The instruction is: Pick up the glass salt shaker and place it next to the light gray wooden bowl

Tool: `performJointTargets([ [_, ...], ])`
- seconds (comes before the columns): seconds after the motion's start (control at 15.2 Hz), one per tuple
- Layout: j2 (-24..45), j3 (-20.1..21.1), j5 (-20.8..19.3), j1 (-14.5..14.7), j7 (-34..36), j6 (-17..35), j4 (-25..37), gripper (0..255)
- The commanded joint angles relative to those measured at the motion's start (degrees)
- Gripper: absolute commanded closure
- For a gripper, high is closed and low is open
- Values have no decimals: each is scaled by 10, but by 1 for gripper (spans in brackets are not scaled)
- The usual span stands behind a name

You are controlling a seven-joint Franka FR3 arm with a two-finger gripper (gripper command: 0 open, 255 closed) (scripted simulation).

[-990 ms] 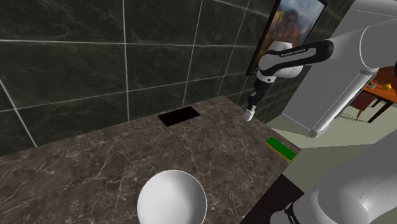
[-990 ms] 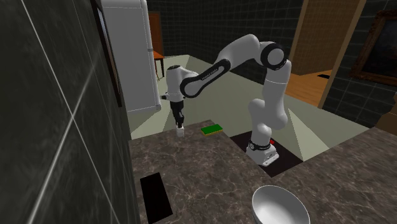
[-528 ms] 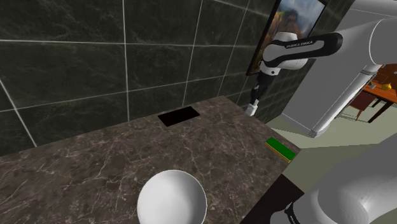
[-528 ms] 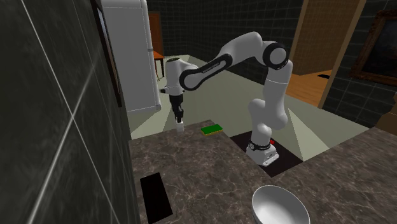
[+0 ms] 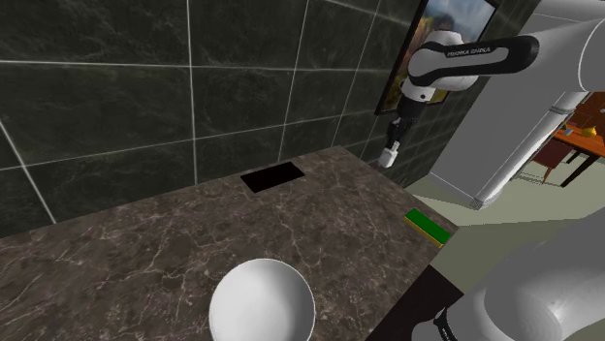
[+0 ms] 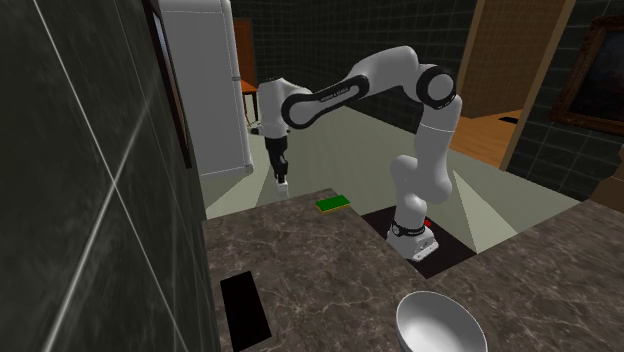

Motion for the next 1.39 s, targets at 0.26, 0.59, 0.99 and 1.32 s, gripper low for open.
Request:
performJointTargets([
  [0.26,-6,2,-1,1,1,-46,40,255],
  [0.59,-29,21,-5,12,32,-62,33,255],
  [0.99,-79,77,-3,42,119,-62,-19,255],
  [1.32,-104,125,9,69,190,-63,-45,255],
])
